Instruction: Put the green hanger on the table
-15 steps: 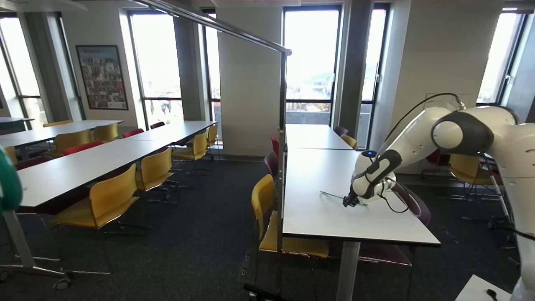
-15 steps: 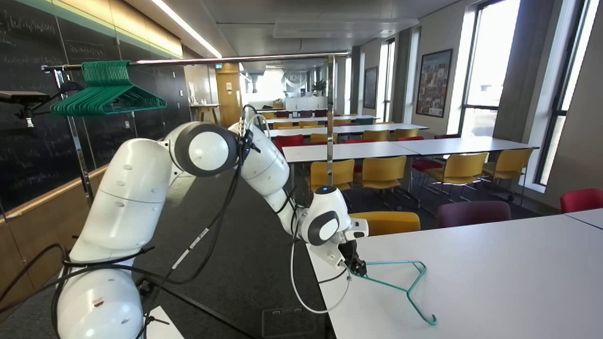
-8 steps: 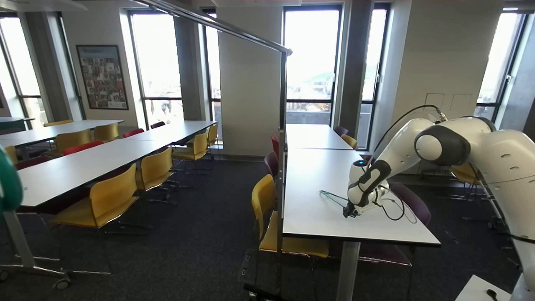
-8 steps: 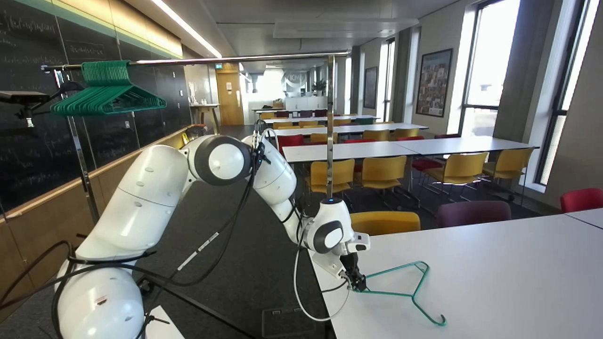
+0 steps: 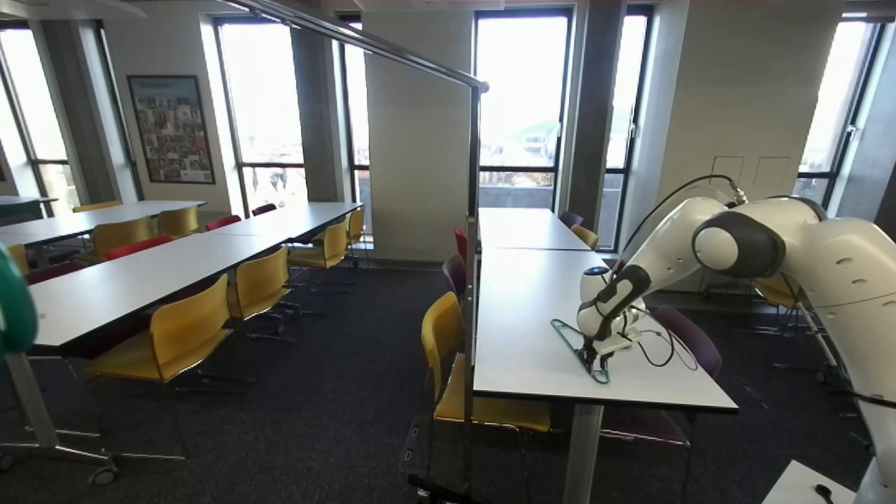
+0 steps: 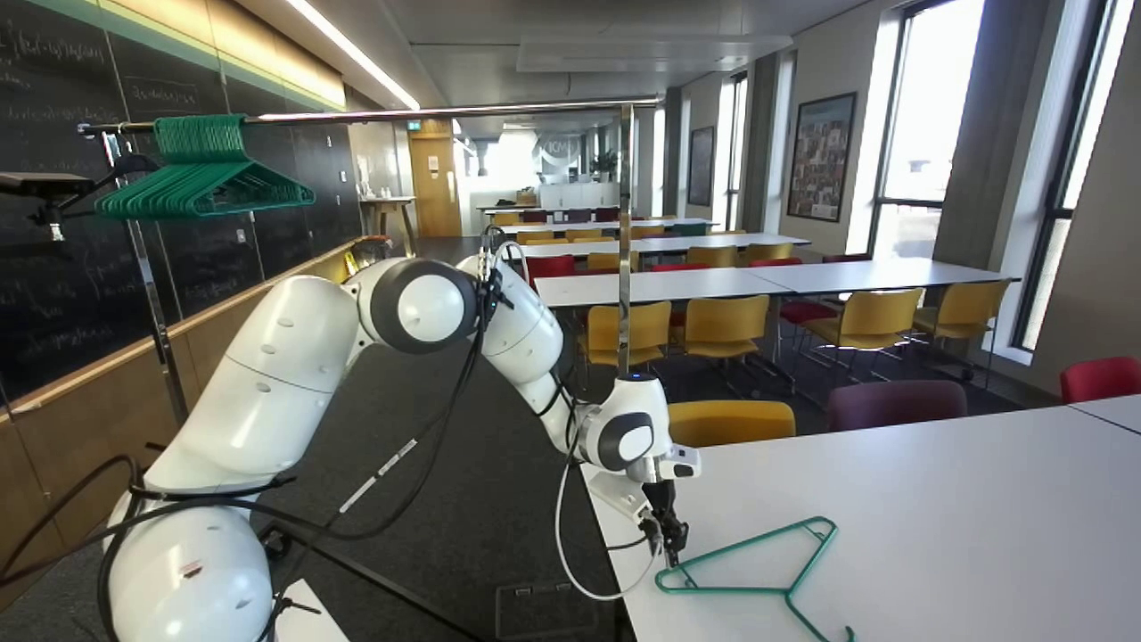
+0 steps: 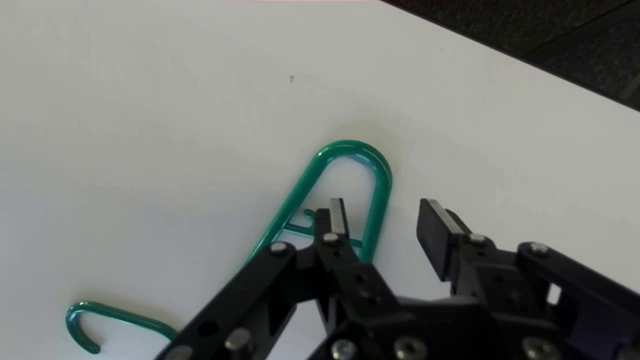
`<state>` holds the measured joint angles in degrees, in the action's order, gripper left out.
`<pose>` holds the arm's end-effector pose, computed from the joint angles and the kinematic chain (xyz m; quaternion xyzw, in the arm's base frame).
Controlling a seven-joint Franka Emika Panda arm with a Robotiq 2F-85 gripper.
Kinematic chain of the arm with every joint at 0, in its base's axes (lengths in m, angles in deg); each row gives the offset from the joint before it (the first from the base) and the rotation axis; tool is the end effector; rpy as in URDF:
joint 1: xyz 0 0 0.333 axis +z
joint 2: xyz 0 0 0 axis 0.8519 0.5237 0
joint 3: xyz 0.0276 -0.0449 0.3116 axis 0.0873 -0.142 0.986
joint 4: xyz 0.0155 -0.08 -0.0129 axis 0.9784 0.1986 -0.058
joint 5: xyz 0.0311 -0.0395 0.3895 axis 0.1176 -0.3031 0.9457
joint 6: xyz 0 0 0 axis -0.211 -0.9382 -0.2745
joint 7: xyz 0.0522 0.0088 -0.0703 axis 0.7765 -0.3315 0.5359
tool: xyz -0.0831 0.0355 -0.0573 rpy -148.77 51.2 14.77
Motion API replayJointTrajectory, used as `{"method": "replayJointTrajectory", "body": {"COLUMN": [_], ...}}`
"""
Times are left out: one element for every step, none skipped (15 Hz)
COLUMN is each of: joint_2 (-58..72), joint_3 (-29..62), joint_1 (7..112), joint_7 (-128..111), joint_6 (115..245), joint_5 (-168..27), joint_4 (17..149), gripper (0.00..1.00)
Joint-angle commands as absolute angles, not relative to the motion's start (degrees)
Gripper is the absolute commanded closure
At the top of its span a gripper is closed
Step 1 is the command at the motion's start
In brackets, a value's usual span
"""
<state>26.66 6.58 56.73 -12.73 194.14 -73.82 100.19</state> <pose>0.6099 -0.1608 0.1728 0.9842 -0.1448 0.0207 0.0996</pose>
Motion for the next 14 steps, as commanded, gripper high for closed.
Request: {"method": "replayJointTrajectory", "body": {"joint_2": [26.5,26.3,26.1,25.9,25.4,24.0,22.4,20.0,18.1,16.4,14.1,12.1,10.3,8.1], "joint_3": [7.4,7.5,7.6,7.6,7.3,7.2,8.3,9.7,10.4,11.2,11.8,12.5,13.7,15.3], "joint_1": [55.5,55.4,55.3,55.3,55.6,55.7,54.8,53.7,53.4,52.8,52.7,52.4,51.7,51.0], "joint_7": [-12.9,-12.9,-12.7,-12.8,-13.2,-13.4,-12.9,-12.6,-12.6,-12.2,-12.4,-12.3,-11.8,-11.4], "joint_6": [191.1,191.0,190.9,191.1,192.3,195.1,197.3,199.5,200.5,202.7,204.6,206.7,208.6,210.1], "joint_5": [-73.5,-73.5,-73.3,-73.3,-73.6,-73.8,-72.2,-69.7,-68.0,-66.2,-64.7,-63.1,-61.1,-58.6], "joint_4": [98.2,98.1,98.1,98.2,98.8,100.4,101.8,103.6,104.9,106.2,107.8,109.2,110.4,111.8], "gripper": [0.23,0.16,0.08,0.02,0.0,0.0,0.0,0.0,0.0,0.0,0.0,0.0,0.0,0.0]}}
